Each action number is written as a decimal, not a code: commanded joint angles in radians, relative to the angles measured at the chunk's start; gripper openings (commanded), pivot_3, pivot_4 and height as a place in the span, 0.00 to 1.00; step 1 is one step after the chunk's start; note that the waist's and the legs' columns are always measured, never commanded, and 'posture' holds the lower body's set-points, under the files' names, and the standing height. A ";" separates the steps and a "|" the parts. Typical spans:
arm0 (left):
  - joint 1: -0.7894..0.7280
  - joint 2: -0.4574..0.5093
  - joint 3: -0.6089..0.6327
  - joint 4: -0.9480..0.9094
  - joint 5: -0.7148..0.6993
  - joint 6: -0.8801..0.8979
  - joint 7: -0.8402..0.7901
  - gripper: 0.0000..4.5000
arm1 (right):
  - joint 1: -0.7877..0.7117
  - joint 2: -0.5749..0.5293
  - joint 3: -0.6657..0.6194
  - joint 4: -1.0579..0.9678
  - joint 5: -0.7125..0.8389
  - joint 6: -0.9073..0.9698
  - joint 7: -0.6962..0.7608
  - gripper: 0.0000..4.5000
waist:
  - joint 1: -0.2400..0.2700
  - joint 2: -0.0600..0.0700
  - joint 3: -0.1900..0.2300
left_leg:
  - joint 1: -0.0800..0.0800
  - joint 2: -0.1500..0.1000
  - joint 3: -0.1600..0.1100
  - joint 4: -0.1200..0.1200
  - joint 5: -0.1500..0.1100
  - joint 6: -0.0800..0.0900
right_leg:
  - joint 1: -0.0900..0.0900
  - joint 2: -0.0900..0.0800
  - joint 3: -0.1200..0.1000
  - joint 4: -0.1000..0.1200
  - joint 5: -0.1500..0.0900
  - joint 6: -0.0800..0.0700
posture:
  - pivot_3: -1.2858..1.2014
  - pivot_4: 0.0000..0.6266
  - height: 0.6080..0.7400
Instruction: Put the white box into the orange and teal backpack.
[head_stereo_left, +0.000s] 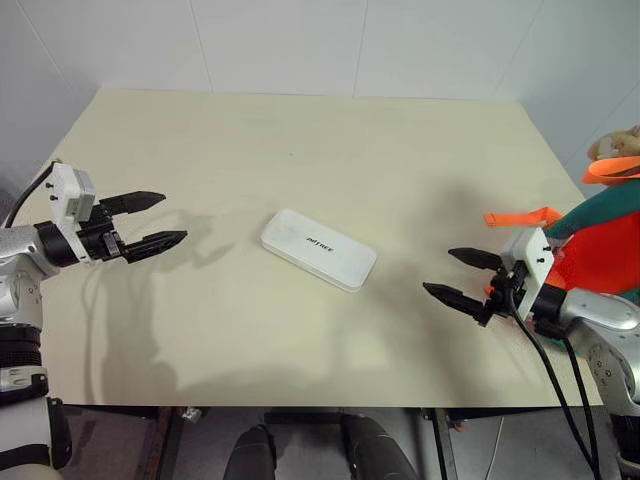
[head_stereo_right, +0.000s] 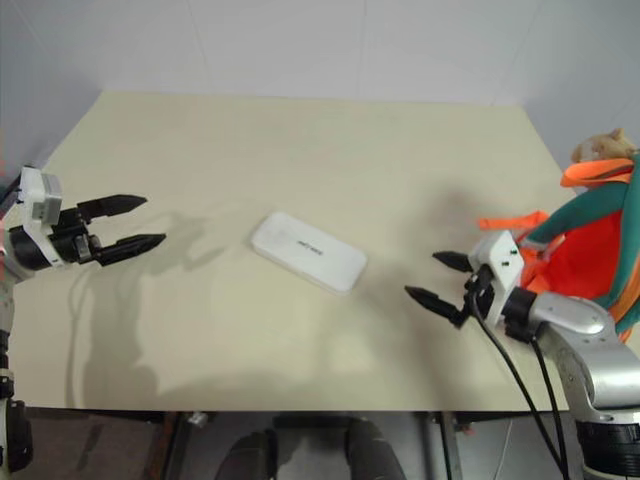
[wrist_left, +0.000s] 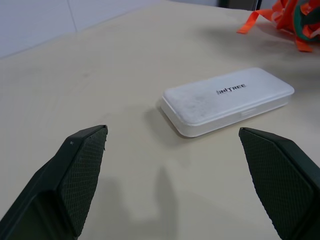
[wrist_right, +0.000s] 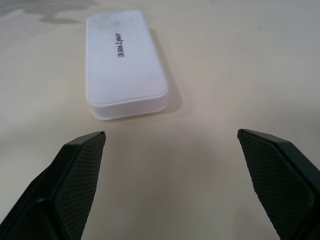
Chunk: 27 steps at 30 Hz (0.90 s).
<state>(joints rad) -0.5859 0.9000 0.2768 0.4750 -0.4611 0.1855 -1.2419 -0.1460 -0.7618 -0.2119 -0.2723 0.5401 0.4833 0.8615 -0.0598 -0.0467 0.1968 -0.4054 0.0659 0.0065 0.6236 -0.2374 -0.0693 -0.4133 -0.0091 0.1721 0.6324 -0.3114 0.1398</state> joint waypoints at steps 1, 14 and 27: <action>-0.024 0.015 0.021 -0.017 -0.005 -0.012 -0.002 1.00 | -0.035 0.020 -0.015 -0.034 0.018 -0.004 -0.023 0.99 | -0.001 0.000 0.000 | 0.000 0.000 0.000 0.000 0.000 0.000 | 0.000 0.000 0.000 0.000 0.000 0.000 | 0.52 0.24 1.00; -0.099 -0.099 -0.031 0.069 0.052 -0.105 0.070 0.80 | -0.084 0.105 0.113 -0.041 -0.096 0.007 -0.158 0.86 | 0.003 0.000 0.000 | 0.000 0.000 0.000 0.006 0.000 0.000 | 0.000 0.000 0.000 0.006 0.000 0.000 | 0.52 0.24 1.00; -0.384 -0.236 -0.157 0.502 0.236 -0.329 0.086 0.00 | -0.099 0.217 0.218 -0.045 -0.311 -0.007 -0.351 0.00 | 0.002 0.000 0.000 | 0.000 0.000 0.000 0.005 0.000 0.000 | 0.000 0.001 0.000 0.005 0.000 0.001 | 0.52 0.24 1.00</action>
<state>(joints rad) -0.9407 0.6650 0.1282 0.9431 -0.2489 -0.1100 -1.1580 -0.2344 -0.5464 0.0056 -0.2855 0.2499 0.4816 0.5388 -0.0578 -0.0467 0.1968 -0.4060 0.0655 0.0062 0.6288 -0.2372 -0.0691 -0.4137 -0.0081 0.1724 0.6376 -0.3111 0.1404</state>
